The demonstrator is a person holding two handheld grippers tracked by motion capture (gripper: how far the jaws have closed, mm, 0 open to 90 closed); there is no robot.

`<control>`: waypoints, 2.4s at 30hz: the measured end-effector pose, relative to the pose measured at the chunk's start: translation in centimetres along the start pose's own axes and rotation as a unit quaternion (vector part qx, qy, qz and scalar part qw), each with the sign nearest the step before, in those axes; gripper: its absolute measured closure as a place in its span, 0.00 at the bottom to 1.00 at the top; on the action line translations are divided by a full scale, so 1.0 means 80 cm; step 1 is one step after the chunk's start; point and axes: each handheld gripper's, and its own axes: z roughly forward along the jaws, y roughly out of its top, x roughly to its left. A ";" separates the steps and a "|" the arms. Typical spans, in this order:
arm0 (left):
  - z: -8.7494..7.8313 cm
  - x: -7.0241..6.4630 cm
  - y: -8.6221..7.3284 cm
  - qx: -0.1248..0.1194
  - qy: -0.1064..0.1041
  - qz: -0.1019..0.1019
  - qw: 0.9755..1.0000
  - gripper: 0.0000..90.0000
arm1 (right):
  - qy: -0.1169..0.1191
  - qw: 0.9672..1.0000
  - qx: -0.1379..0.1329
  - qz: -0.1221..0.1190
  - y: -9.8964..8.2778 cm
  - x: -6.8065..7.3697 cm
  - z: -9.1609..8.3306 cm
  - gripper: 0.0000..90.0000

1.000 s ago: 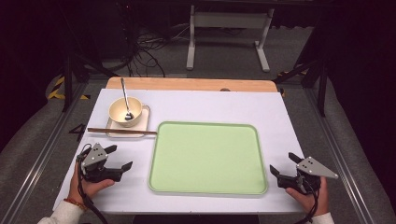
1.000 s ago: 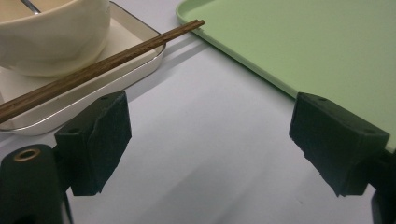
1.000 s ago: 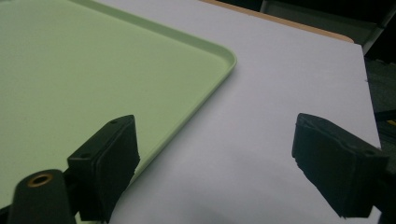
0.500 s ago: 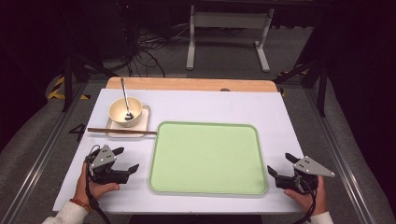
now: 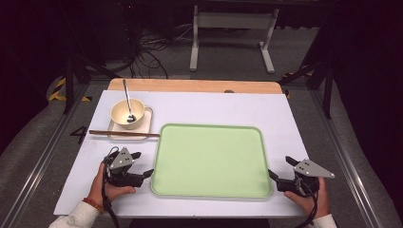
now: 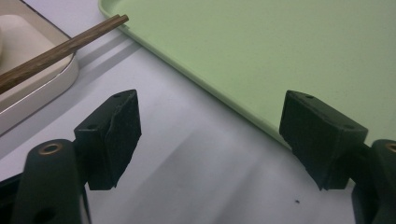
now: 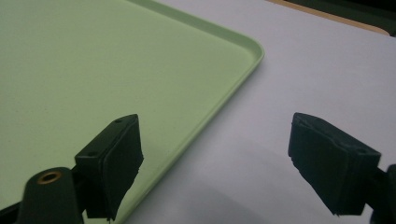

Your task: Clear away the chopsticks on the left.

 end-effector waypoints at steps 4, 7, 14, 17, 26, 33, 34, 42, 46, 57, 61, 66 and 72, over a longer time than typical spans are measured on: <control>0.001 0.003 0.003 0.000 0.002 0.004 1.000 0.28 | 0.000 1.000 -0.002 -0.001 0.000 0.000 0.000 0.20; -0.003 0.008 0.004 -0.002 0.004 0.013 1.000 0.30 | 0.000 1.000 -0.002 -0.005 0.000 0.001 0.000 0.19; -0.027 0.033 0.002 -0.007 0.024 0.020 0.999 0.41 | 0.003 1.000 -0.001 -0.009 0.000 0.002 0.000 0.19; -0.043 0.055 -0.003 -0.005 0.050 0.019 0.999 0.47 | 0.005 1.000 -0.001 -0.007 -0.001 0.002 0.000 0.19; -0.059 0.110 -0.015 0.008 0.086 0.001 0.996 0.78 | 0.007 1.000 0.003 -0.007 -0.002 0.002 0.002 0.19; -0.038 0.134 -0.003 0.015 0.082 0.011 0.996 0.91 | 0.007 1.000 0.007 -0.009 -0.002 0.003 0.004 0.19; -0.034 0.134 -0.001 0.016 0.083 0.011 0.996 0.91 | 0.007 1.000 0.008 -0.007 -0.003 0.003 0.004 0.19; -0.003 0.140 0.013 0.036 0.078 0.033 0.996 0.92 | 0.009 1.000 0.009 -0.008 -0.003 0.002 0.005 0.19; 0.001 0.142 0.019 0.025 0.076 0.033 0.996 0.92 | 0.010 1.000 0.012 -0.007 -0.004 0.002 0.005 0.19; 0.007 0.154 0.018 0.017 0.066 0.032 0.997 0.92 | 0.011 1.000 0.014 -0.009 -0.004 0.002 0.006 0.19; 0.002 0.153 0.018 0.014 0.069 0.033 0.997 0.90 | 0.012 1.000 0.014 -0.010 -0.004 0.003 0.006 0.19; -0.007 0.156 0.015 0.011 0.068 0.036 0.997 0.89 | 0.012 1.000 0.012 -0.008 -0.004 0.002 0.004 0.19; 0.000 0.161 0.009 0.019 0.054 0.031 0.998 0.85 | 0.013 1.000 0.014 -0.008 -0.004 0.002 0.004 0.19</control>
